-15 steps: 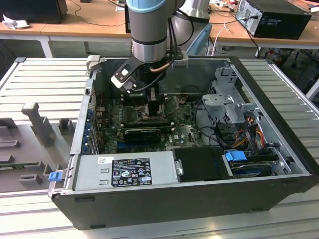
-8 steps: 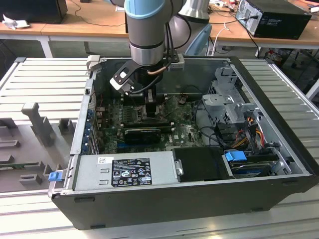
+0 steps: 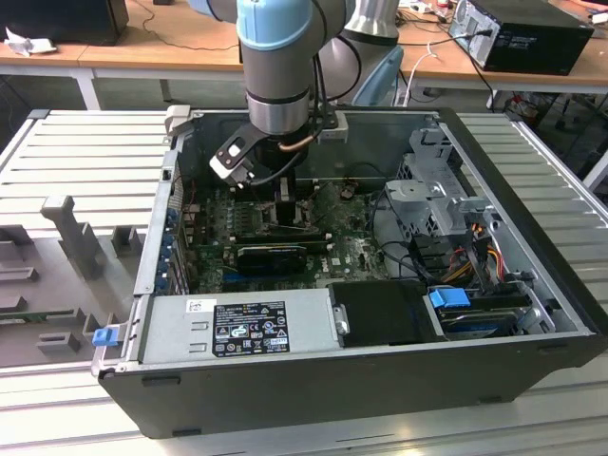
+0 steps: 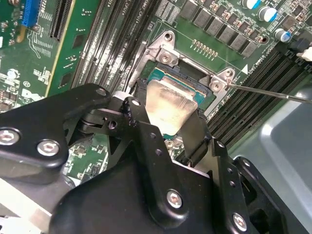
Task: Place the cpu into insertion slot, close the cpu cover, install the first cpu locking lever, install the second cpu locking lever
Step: 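Place the cpu into insertion slot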
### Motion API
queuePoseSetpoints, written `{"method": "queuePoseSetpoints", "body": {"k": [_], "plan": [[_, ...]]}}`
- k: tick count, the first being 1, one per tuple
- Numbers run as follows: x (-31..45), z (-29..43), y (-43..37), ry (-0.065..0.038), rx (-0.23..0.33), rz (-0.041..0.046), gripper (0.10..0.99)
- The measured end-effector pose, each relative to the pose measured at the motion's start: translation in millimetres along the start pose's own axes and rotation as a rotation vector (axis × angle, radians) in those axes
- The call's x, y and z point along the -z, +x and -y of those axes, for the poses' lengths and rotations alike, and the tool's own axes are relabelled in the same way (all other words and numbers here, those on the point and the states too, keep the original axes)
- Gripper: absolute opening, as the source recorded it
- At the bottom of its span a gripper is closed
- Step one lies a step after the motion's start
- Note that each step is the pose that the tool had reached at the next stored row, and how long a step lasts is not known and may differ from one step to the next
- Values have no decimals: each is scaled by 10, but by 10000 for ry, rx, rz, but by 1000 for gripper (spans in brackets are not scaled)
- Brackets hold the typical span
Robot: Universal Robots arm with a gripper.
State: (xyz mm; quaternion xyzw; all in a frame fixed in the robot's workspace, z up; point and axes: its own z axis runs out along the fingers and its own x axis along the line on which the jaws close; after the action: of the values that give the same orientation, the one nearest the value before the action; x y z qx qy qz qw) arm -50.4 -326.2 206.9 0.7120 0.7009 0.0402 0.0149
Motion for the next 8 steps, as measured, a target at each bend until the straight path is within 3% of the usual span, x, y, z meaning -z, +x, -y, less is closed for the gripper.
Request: {"method": "queuePoseSetpoints", "body": {"k": [8], "plan": [[-53,5,16,3,7,5,529]]}}
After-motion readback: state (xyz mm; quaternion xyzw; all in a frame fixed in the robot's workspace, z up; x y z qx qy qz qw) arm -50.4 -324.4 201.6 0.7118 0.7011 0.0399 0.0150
